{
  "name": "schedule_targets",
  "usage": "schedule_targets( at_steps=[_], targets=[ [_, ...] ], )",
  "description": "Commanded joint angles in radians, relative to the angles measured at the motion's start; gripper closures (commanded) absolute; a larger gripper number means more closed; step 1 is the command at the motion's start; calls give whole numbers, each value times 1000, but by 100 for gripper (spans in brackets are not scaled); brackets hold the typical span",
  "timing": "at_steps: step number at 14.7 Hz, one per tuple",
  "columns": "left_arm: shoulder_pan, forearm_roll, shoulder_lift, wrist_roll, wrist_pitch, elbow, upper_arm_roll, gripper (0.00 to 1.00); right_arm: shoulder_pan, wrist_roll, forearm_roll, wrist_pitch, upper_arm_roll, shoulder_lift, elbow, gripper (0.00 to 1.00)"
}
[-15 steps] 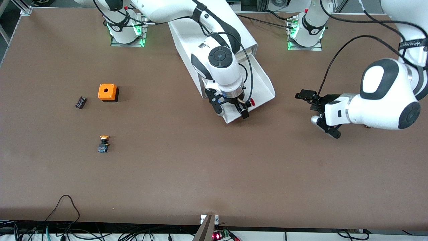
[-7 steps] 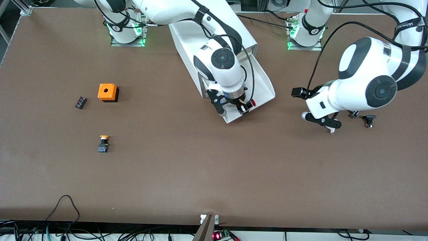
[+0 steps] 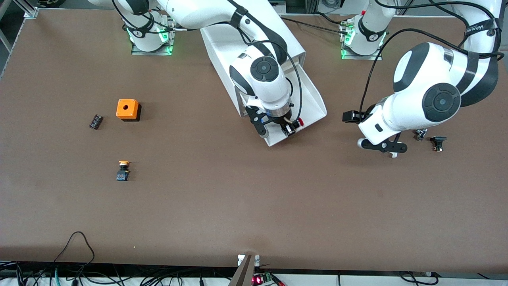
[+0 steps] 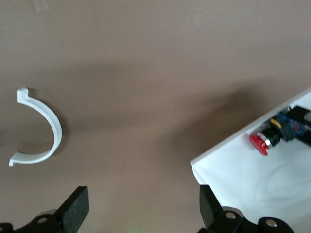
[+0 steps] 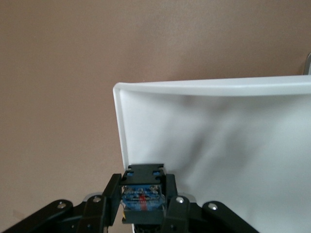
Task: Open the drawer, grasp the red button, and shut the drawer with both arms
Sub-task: 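Grasp the red button with the right gripper while the left gripper releases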
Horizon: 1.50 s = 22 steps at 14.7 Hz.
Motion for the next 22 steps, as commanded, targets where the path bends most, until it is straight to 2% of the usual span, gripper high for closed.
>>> schedule_targets(
  at_steps=[1, 4, 7, 8, 10, 12, 15, 17, 19, 22],
  targets=[
    [7, 24, -7, -25, 19, -3, 6, 0, -6, -67, 4, -93, -16, -28, 50, 100],
    [29, 29, -3, -19, 19, 30, 12, 0, -38, -182, 5, -155, -30, -51, 92, 100],
    [58, 22, 92, -28, 17, 124, 13, 0, -90, -356, 7, -208, -30, -85, 92, 100],
    [50, 18, 98, -57, 16, 118, 12, 0, -111, -422, 7, -230, -30, -92, 92, 100],
    [4, 27, 120, -269, 52, 98, 7, 0, -159, -554, 8, -267, -26, -112, 92, 100],
    [-61, 35, 134, -436, 120, 89, 10, 0, -209, -679, 13, -310, -23, -114, 92, 100],
    [-112, 65, 155, -583, 258, 32, 7, 0, -288, -872, 17, -359, -19, -141, 89, 100],
    [-131, 96, 161, -620, 293, 3, 9, 0, -331, -985, 20, -380, -19, -141, 83, 100],
    [-149, 179, 165, -646, 351, -46, 6, 0, -375, -1090, 20, -414, -19, -141, 70, 100],
    [-174, 185, 169, -731, 466, -115, 4, 0, -435, -1254, 22, -417, -19, -141, 32, 100]
  ],
)
